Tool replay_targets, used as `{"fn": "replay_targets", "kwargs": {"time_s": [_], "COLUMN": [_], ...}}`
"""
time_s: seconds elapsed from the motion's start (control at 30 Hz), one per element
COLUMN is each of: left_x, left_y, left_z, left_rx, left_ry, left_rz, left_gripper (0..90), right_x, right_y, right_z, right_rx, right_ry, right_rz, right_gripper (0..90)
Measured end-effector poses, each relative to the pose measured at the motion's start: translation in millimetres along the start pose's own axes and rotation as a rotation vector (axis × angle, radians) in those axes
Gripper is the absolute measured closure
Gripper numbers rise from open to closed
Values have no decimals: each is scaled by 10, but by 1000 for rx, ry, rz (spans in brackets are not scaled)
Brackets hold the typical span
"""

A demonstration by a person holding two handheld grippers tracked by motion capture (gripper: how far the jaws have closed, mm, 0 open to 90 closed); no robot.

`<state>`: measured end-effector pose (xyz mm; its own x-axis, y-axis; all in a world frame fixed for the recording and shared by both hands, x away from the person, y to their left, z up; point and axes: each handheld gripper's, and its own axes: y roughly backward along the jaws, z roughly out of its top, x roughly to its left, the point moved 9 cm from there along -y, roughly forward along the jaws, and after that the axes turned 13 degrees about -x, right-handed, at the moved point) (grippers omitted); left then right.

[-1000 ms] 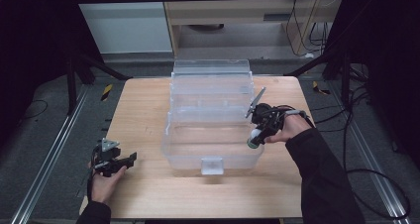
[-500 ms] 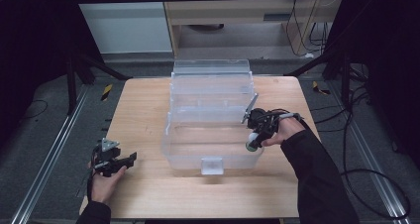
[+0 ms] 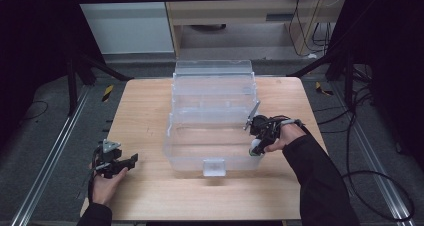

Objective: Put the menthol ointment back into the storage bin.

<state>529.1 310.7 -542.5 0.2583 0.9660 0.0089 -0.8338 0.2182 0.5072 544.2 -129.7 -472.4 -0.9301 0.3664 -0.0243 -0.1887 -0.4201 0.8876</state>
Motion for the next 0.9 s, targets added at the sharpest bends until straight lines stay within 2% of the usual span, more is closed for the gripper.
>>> {"fn": "replay_targets", "kwargs": {"time_s": [0.3,0.53,0.9], "left_x": [2,2,2], "left_y": [1,2,1], "left_z": [0,0,-1], "left_rx": [-1,-1,1], "left_ry": [1,1,0], "left_rz": [0,0,-1], "left_gripper": [326,326,325], "right_x": [9,35,34], "right_y": [-75,-125,-160], "right_z": [-24,-46,-52], "right_rx": [21,47,59], "right_ry": [24,30,28], "right_rz": [8,20,14], "right_gripper": [502,500,496]}}
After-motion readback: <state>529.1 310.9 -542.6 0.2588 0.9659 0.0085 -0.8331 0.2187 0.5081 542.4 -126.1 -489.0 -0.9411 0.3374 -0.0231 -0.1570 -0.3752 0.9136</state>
